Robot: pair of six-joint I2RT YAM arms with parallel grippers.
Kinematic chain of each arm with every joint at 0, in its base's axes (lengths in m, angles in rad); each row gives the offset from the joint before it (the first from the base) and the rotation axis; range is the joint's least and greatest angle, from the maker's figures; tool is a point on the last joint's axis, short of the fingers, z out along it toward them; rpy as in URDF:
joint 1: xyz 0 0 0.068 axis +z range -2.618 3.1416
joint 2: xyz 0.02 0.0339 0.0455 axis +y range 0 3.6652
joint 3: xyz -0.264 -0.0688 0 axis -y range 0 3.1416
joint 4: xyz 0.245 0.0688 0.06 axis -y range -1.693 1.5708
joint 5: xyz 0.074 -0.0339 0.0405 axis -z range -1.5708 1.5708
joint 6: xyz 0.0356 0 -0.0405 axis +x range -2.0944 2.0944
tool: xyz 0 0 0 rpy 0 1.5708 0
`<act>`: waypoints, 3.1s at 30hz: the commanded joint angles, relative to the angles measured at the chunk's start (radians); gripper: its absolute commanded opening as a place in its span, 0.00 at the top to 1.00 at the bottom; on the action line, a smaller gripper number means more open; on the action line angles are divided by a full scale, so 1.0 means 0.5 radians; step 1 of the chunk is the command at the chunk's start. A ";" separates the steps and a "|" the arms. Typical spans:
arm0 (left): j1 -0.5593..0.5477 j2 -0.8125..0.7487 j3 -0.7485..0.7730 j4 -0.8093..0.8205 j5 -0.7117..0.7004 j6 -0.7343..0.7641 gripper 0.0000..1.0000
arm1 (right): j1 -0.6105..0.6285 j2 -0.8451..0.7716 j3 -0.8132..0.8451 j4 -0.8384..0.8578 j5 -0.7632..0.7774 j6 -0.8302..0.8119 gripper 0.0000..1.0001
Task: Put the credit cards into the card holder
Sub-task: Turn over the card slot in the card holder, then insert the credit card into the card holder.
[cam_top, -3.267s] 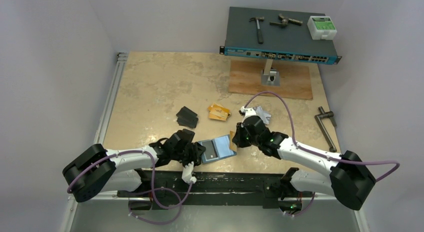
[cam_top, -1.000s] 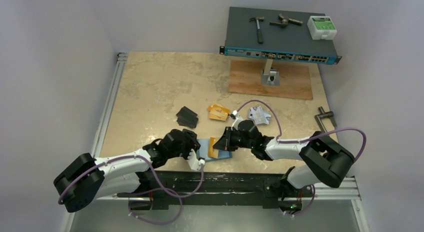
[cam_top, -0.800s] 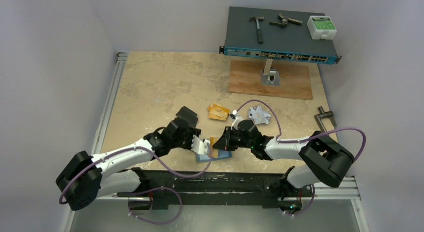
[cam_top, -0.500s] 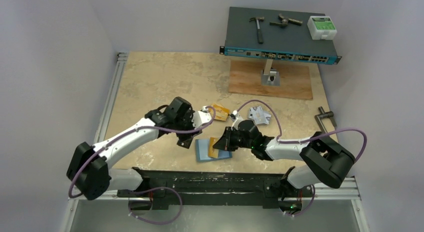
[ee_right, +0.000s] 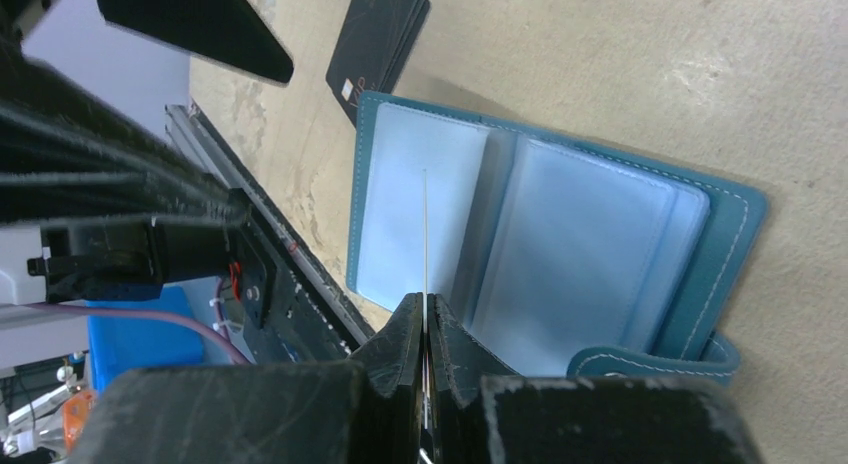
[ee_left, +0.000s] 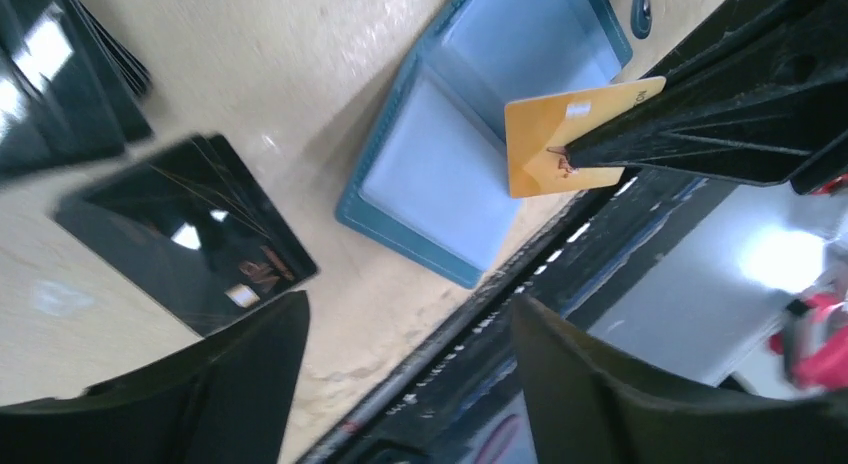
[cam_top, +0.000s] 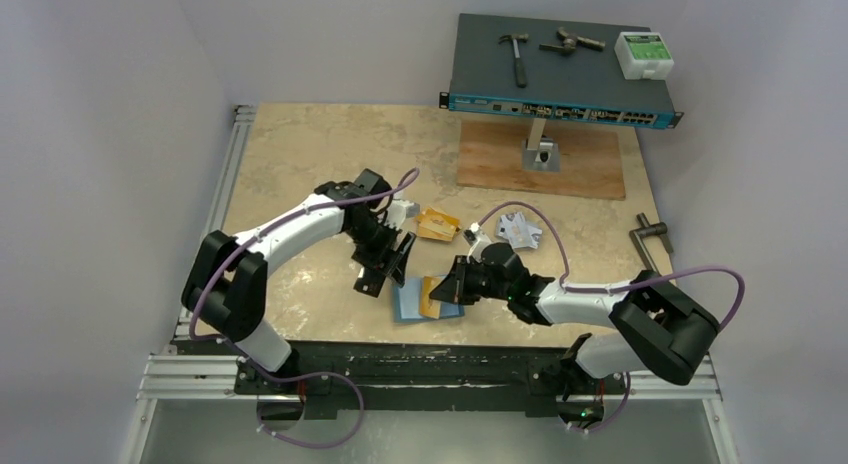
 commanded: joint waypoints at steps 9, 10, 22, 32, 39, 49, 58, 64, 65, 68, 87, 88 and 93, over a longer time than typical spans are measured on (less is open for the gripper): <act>0.005 -0.212 -0.557 0.470 0.235 -0.526 0.00 | -0.015 0.003 0.020 -0.025 0.023 -0.027 1.00; 0.004 -0.186 -0.563 0.498 0.246 -0.528 0.00 | -0.015 0.007 0.029 -0.034 0.028 -0.026 1.00; 0.004 0.038 -0.545 0.691 0.319 -0.559 0.07 | -0.016 -0.021 0.011 -0.077 0.099 0.019 1.00; 0.000 0.108 -0.518 0.789 0.432 -0.597 0.51 | -0.018 -0.073 -0.018 -0.104 0.137 0.028 1.00; 0.002 0.110 -0.426 0.798 0.439 -0.596 0.63 | -0.030 -0.111 -0.065 -0.102 0.151 0.045 1.00; 0.007 0.163 -0.408 0.830 0.469 -0.599 0.65 | -0.060 -0.177 -0.145 -0.126 0.155 0.052 1.00; 0.002 0.261 -0.392 0.875 0.471 -0.620 0.63 | -0.096 -0.188 -0.183 -0.116 0.143 0.047 1.00; -0.001 0.279 -0.388 0.939 0.537 -0.673 0.61 | -0.102 -0.131 -0.215 -0.025 0.114 0.068 1.00; -0.002 0.284 -0.389 0.949 0.552 -0.680 0.61 | -0.104 -0.119 -0.222 -0.003 0.110 0.074 1.00; -0.002 0.303 -0.396 0.989 0.605 -0.698 0.65 | -0.102 -0.082 -0.244 0.055 0.106 0.094 1.00; 0.072 0.326 -0.478 1.216 0.816 -0.771 1.00 | -0.261 -0.245 -0.513 0.466 0.030 0.385 1.00; 0.087 0.326 -0.488 1.228 0.814 -0.776 1.00 | -0.265 -0.283 -0.529 0.485 0.044 0.407 1.00; 0.127 0.362 -0.524 1.363 0.893 -0.845 1.00 | -0.266 -0.407 -0.539 0.556 0.175 0.449 1.00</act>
